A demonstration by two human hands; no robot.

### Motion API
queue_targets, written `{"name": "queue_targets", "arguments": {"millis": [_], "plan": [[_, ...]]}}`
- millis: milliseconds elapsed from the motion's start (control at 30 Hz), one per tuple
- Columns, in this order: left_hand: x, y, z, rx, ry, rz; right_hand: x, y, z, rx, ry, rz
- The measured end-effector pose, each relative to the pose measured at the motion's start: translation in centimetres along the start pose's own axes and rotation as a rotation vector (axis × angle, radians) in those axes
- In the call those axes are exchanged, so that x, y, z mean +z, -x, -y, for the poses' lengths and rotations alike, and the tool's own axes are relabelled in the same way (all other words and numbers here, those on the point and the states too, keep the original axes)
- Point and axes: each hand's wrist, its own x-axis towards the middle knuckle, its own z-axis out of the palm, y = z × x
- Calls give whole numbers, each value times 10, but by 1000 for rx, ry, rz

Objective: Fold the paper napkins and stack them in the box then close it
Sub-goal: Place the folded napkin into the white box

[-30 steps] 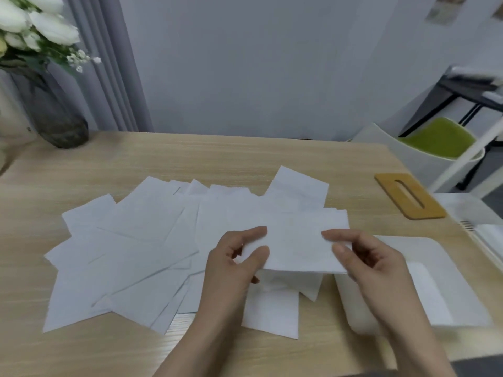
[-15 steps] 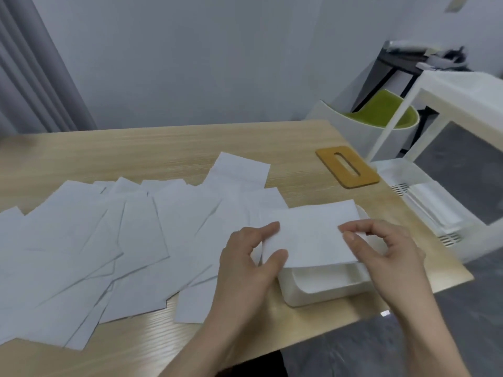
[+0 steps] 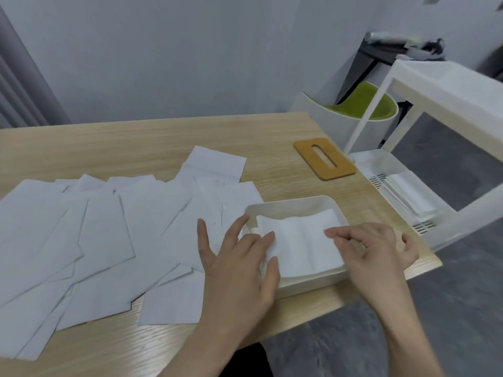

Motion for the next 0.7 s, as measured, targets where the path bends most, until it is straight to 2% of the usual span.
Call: {"name": "queue_targets", "arguments": {"millis": [133, 367, 700], "plan": [[0, -1, -1, 38, -113, 24, 5, -1, -6, -1, 73, 22], [-7, -15, 8, 133, -262, 189, 14, -8, -7, -45, 137, 67], [-9, -19, 7, 133, -334, 275, 10, -6, -10, -119, 212, 77]]}}
